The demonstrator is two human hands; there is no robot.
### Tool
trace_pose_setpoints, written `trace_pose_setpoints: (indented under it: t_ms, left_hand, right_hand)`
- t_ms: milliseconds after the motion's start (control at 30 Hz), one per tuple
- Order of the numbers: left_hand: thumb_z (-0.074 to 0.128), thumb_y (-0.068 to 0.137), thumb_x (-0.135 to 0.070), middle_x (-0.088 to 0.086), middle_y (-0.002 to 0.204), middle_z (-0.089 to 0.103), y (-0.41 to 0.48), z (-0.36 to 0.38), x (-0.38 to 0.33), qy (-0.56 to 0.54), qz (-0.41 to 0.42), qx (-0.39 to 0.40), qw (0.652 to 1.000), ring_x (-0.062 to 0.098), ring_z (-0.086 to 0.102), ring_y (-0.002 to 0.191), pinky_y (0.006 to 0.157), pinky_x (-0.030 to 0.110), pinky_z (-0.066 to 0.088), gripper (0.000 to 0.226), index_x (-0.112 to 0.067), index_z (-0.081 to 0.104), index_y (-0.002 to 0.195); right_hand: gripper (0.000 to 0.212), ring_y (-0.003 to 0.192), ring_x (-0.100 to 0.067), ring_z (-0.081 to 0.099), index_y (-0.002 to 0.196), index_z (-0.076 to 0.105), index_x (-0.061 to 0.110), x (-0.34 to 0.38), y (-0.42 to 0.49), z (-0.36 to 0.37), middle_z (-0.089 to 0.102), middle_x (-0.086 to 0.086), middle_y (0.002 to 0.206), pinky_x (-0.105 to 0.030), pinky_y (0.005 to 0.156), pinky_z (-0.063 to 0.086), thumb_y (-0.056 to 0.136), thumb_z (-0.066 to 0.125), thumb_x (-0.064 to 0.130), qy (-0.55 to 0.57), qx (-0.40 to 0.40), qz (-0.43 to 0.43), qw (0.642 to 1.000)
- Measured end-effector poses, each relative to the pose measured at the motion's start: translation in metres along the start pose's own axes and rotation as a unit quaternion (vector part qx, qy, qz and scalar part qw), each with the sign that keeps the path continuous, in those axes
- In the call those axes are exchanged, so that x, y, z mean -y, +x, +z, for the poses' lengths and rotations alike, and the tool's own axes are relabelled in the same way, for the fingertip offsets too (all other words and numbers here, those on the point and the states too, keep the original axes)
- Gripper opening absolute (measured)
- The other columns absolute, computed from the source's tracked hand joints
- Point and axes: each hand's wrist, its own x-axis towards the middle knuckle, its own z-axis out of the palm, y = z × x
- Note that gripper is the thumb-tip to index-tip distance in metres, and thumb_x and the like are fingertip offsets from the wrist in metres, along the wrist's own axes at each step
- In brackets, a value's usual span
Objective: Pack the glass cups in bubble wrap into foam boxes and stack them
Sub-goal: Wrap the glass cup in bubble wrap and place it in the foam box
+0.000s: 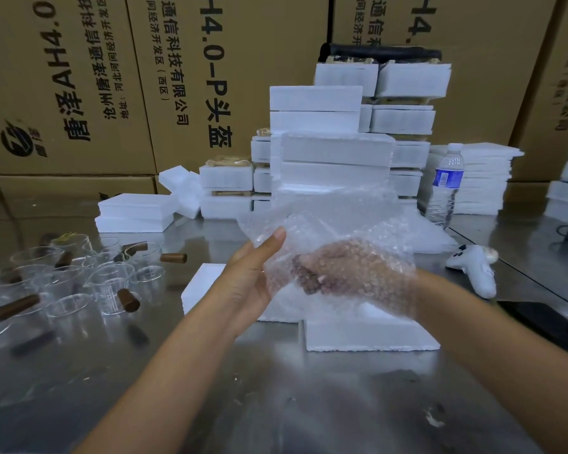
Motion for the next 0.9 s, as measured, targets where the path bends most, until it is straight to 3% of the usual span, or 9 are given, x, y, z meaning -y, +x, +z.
trace_pose_setpoints:
  t_ms: [67, 167, 300, 333, 433, 567, 633, 767, 900]
  left_hand:
    - [0.068, 0.073, -0.021, 0.008, 0.116, 0.069, -0.002, -0.002, 0.002, -0.059, 0.002, 0.008, 0.998, 0.021, 0.066, 0.106, 0.091, 0.032, 0.053, 0.047, -0.014, 0.063, 0.119]
    - [0.068, 0.071, -0.017, 0.009, 0.107, 0.072, -0.002, -0.004, 0.004, -0.138, 0.011, -0.015, 0.99, 0.021, 0.07, 0.092, 0.088, 0.03, 0.053, 0.035, -0.013, 0.066, 0.106]
    - [0.068, 0.069, -0.014, 0.01, 0.096, 0.069, -0.002, -0.006, 0.005, -0.269, 0.027, -0.044, 0.962, 0.018, 0.067, 0.062, 0.052, 0.022, 0.054, 0.036, -0.01, 0.063, 0.105]
    - [0.069, 0.07, -0.015, 0.011, 0.099, 0.068, -0.001, -0.006, 0.005, -0.287, 0.034, -0.047, 0.956, 0.019, 0.067, 0.064, 0.051, 0.021, 0.053, 0.037, -0.01, 0.063, 0.106]
    - [0.072, 0.068, -0.02, 0.01, 0.104, 0.069, 0.001, -0.003, 0.008, -0.307, 0.043, -0.056, 0.949, 0.023, 0.067, 0.084, 0.057, 0.025, 0.055, 0.046, -0.013, 0.063, 0.113]
    - [0.072, 0.068, -0.026, 0.009, 0.109, 0.067, 0.001, 0.002, 0.014, -0.294, 0.044, -0.046, 0.954, 0.022, 0.065, 0.09, 0.061, 0.025, 0.057, 0.063, -0.013, 0.057, 0.128]
    - [0.07, 0.071, -0.029, 0.009, 0.112, 0.067, 0.002, 0.002, 0.018, -0.279, 0.049, -0.039, 0.958, 0.022, 0.064, 0.096, 0.069, 0.026, 0.058, 0.063, -0.013, 0.056, 0.13]
    - [0.069, 0.072, -0.032, 0.011, 0.118, 0.067, 0.005, -0.004, 0.024, -0.254, 0.059, -0.042, 0.965, 0.027, 0.06, 0.112, 0.099, 0.035, 0.046, 0.06, -0.012, 0.057, 0.127]
    - [0.076, 0.061, -0.036, 0.009, 0.115, 0.068, 0.006, -0.009, 0.03, -0.224, 0.054, -0.054, 0.972, 0.025, 0.066, 0.104, 0.082, 0.033, 0.057, 0.058, -0.012, 0.064, 0.113]
  right_hand:
    - [0.022, 0.063, -0.01, 0.059, 0.092, 0.064, 0.018, 0.007, -0.001, -0.006, 0.065, -0.003, 0.086, -0.015, 0.057, 0.049, 0.094, 0.048, 0.004, 0.012, -0.036, -0.033, 0.999]
    - [0.019, 0.052, -0.008, 0.058, 0.089, 0.067, 0.014, 0.007, 0.007, -0.021, 0.069, -0.006, 0.08, -0.015, 0.051, 0.045, 0.095, 0.049, 0.012, 0.041, -0.121, -0.11, 0.986]
    - [0.008, 0.083, -0.003, 0.059, 0.093, 0.059, 0.032, -0.012, 0.016, -0.035, 0.066, 0.007, 0.095, -0.022, 0.076, 0.046, 0.094, 0.051, 0.032, 0.051, -0.312, -0.172, 0.933]
    - [0.01, 0.093, -0.004, 0.058, 0.094, 0.055, 0.034, -0.017, 0.017, -0.033, 0.063, 0.008, 0.102, -0.026, 0.083, 0.045, 0.092, 0.051, 0.042, 0.055, -0.307, -0.169, 0.935]
    - [0.054, 0.101, -0.007, 0.059, 0.097, 0.051, 0.032, -0.035, 0.02, -0.023, 0.059, 0.007, 0.11, -0.033, 0.086, 0.043, 0.061, 0.053, 0.071, 0.081, -0.184, -0.122, 0.972]
    - [0.078, 0.098, -0.003, 0.065, 0.116, 0.053, 0.032, -0.05, 0.02, -0.008, 0.07, 0.011, 0.105, -0.029, 0.085, 0.047, 0.049, 0.076, 0.066, 0.023, -0.048, -0.106, 0.993]
    - [0.068, 0.101, -0.002, 0.064, 0.117, 0.055, 0.034, -0.05, 0.02, -0.003, 0.07, 0.013, 0.105, -0.029, 0.092, 0.046, 0.057, 0.074, 0.059, -0.013, -0.038, -0.116, 0.992]
    - [0.014, 0.088, -0.003, 0.067, 0.088, 0.068, 0.025, -0.042, 0.022, 0.002, 0.074, 0.008, 0.086, -0.029, 0.087, 0.044, 0.08, 0.067, 0.036, 0.001, -0.106, -0.151, 0.983]
    - [0.013, 0.073, 0.002, 0.064, 0.075, 0.067, 0.023, -0.039, 0.025, -0.001, 0.072, 0.01, 0.074, -0.023, 0.078, 0.044, 0.085, 0.065, 0.031, 0.013, -0.152, -0.175, 0.973]
